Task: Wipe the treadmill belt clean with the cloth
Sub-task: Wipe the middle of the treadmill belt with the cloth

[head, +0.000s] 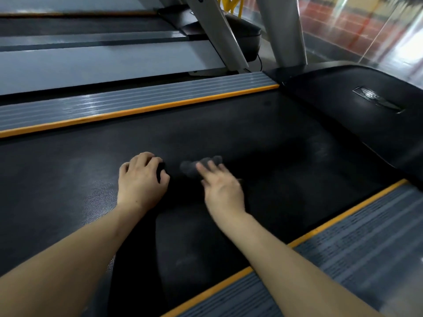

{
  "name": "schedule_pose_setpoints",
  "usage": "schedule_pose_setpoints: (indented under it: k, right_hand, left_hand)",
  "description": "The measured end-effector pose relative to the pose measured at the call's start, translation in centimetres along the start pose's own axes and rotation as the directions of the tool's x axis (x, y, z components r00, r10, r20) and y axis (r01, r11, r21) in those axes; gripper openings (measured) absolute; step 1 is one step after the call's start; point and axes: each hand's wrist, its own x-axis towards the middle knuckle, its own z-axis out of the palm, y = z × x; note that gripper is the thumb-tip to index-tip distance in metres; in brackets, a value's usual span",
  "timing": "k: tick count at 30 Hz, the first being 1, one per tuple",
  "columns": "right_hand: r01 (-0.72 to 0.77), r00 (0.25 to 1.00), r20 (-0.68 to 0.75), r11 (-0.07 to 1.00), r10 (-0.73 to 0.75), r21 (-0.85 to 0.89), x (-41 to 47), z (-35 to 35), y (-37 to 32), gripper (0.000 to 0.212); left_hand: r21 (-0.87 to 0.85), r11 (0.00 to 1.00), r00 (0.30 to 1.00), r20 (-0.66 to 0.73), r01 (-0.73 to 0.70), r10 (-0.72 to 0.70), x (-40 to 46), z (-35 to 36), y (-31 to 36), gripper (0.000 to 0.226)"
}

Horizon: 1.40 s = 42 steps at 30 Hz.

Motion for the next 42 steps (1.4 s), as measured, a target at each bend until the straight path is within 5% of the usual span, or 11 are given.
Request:
schedule_pose_setpoints:
  k: [4, 9, 11, 17, 20, 23, 27, 32, 37, 39, 42]
  right_hand:
    - [0.175, 0.973, 0.133, 0.978, -0.189, 0.113, -0.9, -1.9, 1.6, 0.048]
    - [-0.255, 0.965, 0.029, 0.958, 0.260, -0.132, 2.3, -6.6, 12.1, 0.046]
    - [-0.307, 0.949, 0.015, 0.936, 0.314, -0.174, 1.9, -6.6, 10.9, 0.045]
    - [0.088, 0.982, 0.167, 0.996, -0.085, -0.008, -5.2, -3.4, -2.2, 0.044]
    - [0.150, 0.960, 0.232, 0.987, -0.159, 0.057, -4.8, -4.8, -0.5, 0.045]
    - [-0.040, 0.982, 0.183, 0.996, 0.054, -0.079, -1.8, -6.6, 5.6, 0.046]
    - [-0.336, 0.917, 0.137, 0.910, 0.376, -0.244, -0.3, -7.9, 9.1, 0.047]
    - [-0.104, 0.971, 0.197, 0.982, 0.135, -0.158, -5.1, -5.8, 0.9, 0.044]
    - [0.103, 0.917, 0.385, 0.995, -0.102, 0.018, -5.9, -6.6, -0.1, 0.047]
    - [0.015, 0.945, 0.327, 1.000, -0.010, -0.013, -4.1, -8.0, 3.4, 0.047]
    - [-0.300, 0.932, 0.183, 0.948, 0.314, -0.103, -2.7, -10.3, 8.5, 0.045]
  left_hand:
    - [0.009, 0.999, 0.997, 0.055, -0.051, 0.050, -0.7, -0.7, -0.1, 0.042]
    - [-0.022, 0.999, 0.994, 0.098, -0.040, 0.042, -3.4, -1.5, 0.6, 0.041]
    - [-0.022, 1.000, 0.995, 0.096, -0.016, 0.018, -5.6, -1.4, 1.0, 0.043]
    - [-0.039, 0.999, 0.994, 0.108, 0.016, -0.011, -11.6, -2.7, 2.7, 0.045]
    - [-0.082, 0.995, 0.991, 0.128, 0.059, -0.049, -13.6, -4.1, 3.6, 0.045]
    - [-0.081, 0.995, 0.988, 0.153, 0.050, -0.037, -15.3, -4.9, 4.4, 0.046]
    - [-0.020, 1.000, 0.978, 0.209, 0.001, 0.003, -16.7, -4.4, 4.9, 0.047]
    - [0.027, 0.999, 0.970, 0.240, 0.042, -0.047, -16.8, -4.5, 4.6, 0.046]
    - [0.003, 0.997, 0.968, 0.237, 0.080, -0.079, -18.1, -5.6, 5.0, 0.046]
    - [0.013, 0.999, 0.972, 0.230, 0.038, -0.040, -18.7, -5.7, 5.0, 0.047]
    - [-0.011, 1.000, 0.978, 0.207, 0.021, -0.018, -18.8, -5.7, 5.1, 0.046]
